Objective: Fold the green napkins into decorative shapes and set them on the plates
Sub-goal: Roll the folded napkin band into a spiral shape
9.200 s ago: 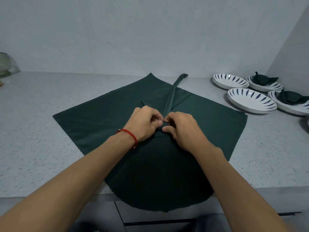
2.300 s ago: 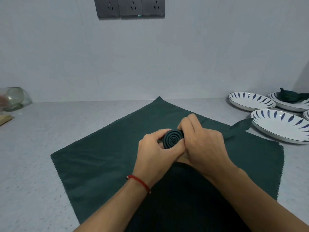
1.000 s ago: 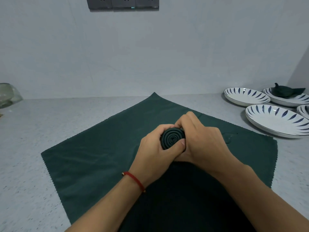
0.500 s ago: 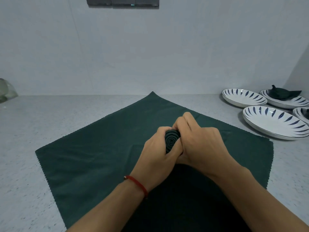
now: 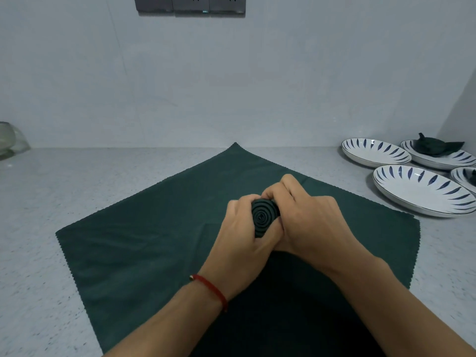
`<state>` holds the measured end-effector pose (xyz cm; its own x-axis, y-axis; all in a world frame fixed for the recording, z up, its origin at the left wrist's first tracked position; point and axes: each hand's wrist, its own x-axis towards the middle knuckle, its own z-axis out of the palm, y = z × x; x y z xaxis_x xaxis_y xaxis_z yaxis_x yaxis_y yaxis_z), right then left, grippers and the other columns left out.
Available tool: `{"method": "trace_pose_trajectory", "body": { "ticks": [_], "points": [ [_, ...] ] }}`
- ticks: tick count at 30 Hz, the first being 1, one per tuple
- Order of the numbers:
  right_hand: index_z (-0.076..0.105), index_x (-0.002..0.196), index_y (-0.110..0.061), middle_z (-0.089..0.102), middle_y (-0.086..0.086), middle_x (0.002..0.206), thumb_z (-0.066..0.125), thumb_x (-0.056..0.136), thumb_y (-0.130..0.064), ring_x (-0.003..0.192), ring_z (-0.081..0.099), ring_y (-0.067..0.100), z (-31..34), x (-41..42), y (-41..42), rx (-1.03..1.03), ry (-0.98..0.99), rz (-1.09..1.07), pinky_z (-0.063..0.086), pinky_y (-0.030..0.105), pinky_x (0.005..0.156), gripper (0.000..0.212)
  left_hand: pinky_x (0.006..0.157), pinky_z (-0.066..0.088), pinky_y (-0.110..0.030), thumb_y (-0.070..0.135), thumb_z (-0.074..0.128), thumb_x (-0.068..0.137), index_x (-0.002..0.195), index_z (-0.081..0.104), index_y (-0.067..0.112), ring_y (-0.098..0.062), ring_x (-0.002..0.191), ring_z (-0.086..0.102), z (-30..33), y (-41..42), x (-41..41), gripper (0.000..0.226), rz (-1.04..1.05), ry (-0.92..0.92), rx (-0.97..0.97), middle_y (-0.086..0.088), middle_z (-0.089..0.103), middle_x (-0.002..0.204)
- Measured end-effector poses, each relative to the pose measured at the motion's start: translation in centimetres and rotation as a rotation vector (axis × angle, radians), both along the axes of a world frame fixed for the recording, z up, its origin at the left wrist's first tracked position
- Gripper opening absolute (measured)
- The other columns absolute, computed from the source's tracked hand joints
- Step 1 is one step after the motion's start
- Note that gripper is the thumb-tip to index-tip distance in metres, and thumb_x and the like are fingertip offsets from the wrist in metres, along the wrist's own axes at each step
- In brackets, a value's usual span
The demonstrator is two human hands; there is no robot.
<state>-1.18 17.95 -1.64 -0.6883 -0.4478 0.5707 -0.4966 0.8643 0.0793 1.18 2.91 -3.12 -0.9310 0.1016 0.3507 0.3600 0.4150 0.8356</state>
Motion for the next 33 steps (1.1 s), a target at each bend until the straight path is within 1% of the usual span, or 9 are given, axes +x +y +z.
{"method": "trace_pose_trajectory", "body": {
  "ticks": [3,7,10,15,18,22,28,31,33],
  "points": [
    [0.061,0.097,-0.017,0.049,-0.004,0.088,0.052,0.075,-0.067,0.04,0.04,0.018,-0.1,0.1,0.0,0.003,-0.001,0.021,0.027,0.027,0.035,0.055,0.07,0.049,-0.017,0.036,0.068,0.088,0.108,0.058,0.029,-0.002,0.086,0.061,0.0,-0.1,-0.2,0.024,0.0,-0.035,0.033,0.011,0.064,0.096],
    [0.063,0.117,-0.025,0.045,-0.009,0.09,0.047,0.075,-0.078,0.046,0.044,0.015,0.8,0.4,0.3,-0.022,-0.102,0.131,0.029,0.024,0.039,0.069,0.088,0.055,-0.032,0.031,0.071,0.087,0.12,0.058,0.03,-0.002,0.099,0.065,0.5,-2.2,-1.3,0.036,-0.143,-0.075,-0.018,0.012,0.067,0.107],
    [0.065,0.106,-0.02,0.045,-0.008,0.084,0.051,0.075,-0.077,0.046,0.042,0.018,1.0,0.6,0.4,-0.032,-0.043,0.126,0.026,0.025,0.037,0.066,0.095,0.054,-0.034,0.023,0.073,0.089,0.131,0.054,0.028,-0.007,0.11,0.064,0.4,-2.7,-1.3,0.046,-0.255,-0.132,0.049,0.01,0.067,0.117],
    [0.05,0.09,-0.016,0.049,-0.007,0.08,0.049,0.068,-0.074,0.042,0.045,0.021,0.6,0.4,-0.2,-0.07,-0.032,0.07,0.039,0.035,0.034,0.062,0.084,0.057,-0.03,0.029,0.074,0.088,0.12,0.06,0.029,-0.007,0.097,0.067,-0.3,-1.2,-1.1,0.034,-0.144,-0.115,0.11,0.01,0.07,0.105],
    [0.048,0.102,-0.023,0.051,-0.011,0.087,0.048,0.062,-0.089,0.053,0.053,0.016,0.9,0.3,0.6,-0.08,-0.147,0.097,0.043,0.035,0.042,0.077,0.091,0.057,-0.035,0.025,0.076,0.088,0.123,0.061,0.027,-0.006,0.102,0.067,0.0,-1.7,-1.4,0.038,-0.202,-0.133,0.1,0.009,0.07,0.109],
    [0.057,0.112,-0.025,0.056,-0.012,0.097,0.048,0.066,-0.089,0.064,0.059,0.015,1.0,0.3,1.0,-0.028,-0.164,0.181,0.045,0.034,0.046,0.08,0.095,0.055,-0.045,0.029,0.078,0.084,0.126,0.057,0.027,-0.012,0.107,0.067,-0.1,-2.9,-1.7,0.047,-0.286,-0.18,0.084,0.005,0.069,0.113],
    [0.048,0.087,-0.016,0.044,-0.007,0.076,0.052,0.073,-0.075,0.042,0.028,0.017,0.8,0.7,0.1,0.001,0.014,0.228,0.019,0.028,0.037,0.061,0.087,0.054,-0.048,0.039,0.071,0.084,0.115,0.061,0.029,-0.016,0.101,0.066,-0.4,-1.9,-1.4,0.034,-0.28,-0.104,0.022,0.005,0.067,0.107],
    [0.049,0.095,-0.018,0.043,-0.01,0.083,0.057,0.073,-0.073,0.049,0.038,0.018,0.9,0.6,0.4,-0.062,-0.02,0.268,0.034,0.032,0.036,0.061,0.089,0.054,-0.047,0.029,0.074,0.087,0.115,0.063,0.025,-0.019,0.102,0.067,-0.1,-2.2,-1.8,0.031,-0.305,-0.056,0.072,0.003,0.069,0.107],
    [0.055,0.112,-0.021,0.042,-0.013,0.09,0.063,0.079,-0.064,0.06,0.048,0.017,1.0,0.3,0.9,-0.147,-0.109,0.338,0.046,0.037,0.046,0.055,0.091,0.055,-0.039,0.019,0.076,0.088,0.117,0.063,0.02,-0.018,0.103,0.067,0.3,-2.8,-2.0,0.031,-0.307,-0.024,0.103,0.004,0.07,0.108]
  ]
}}
